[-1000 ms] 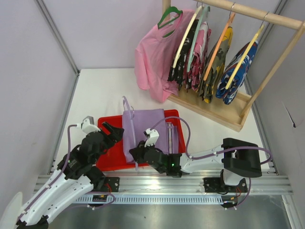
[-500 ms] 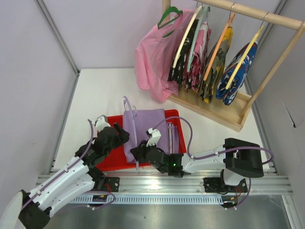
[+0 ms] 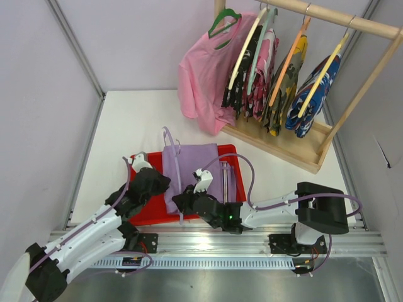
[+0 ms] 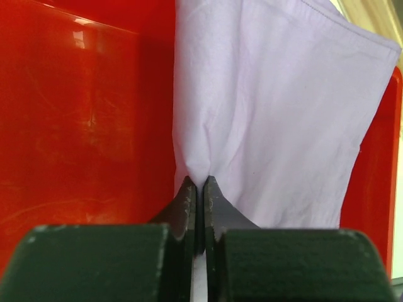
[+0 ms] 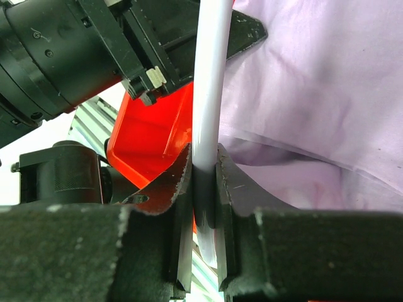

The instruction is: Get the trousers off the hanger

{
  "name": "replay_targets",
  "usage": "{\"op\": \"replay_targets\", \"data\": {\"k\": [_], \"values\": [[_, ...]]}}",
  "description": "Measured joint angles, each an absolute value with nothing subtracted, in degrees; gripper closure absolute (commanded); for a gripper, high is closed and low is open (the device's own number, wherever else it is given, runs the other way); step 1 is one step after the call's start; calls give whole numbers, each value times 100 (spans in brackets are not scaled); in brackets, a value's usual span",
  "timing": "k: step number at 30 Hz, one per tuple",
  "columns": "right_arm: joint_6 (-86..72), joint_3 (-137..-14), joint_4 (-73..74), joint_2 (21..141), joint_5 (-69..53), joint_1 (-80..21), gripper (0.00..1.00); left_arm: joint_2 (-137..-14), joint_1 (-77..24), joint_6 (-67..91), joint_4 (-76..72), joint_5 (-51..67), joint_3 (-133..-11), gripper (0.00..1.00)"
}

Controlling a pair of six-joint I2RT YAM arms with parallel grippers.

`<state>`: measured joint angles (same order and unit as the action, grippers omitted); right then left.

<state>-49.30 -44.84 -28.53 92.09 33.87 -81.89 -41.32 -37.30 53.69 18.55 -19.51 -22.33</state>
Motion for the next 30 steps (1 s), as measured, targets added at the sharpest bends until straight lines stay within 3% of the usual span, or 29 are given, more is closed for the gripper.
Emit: {"op": "replay_targets", "data": {"k": [12,30], "values": [[-5363,-4379,-2139,8628,3638,-8123,100,-3555,-3734,5360,2357,-2034,-2272,100],[-6222,-3675,163,7310,4816,-8228,100,-3319,-3736,5402,2886,-2102,-2272,100]]}}
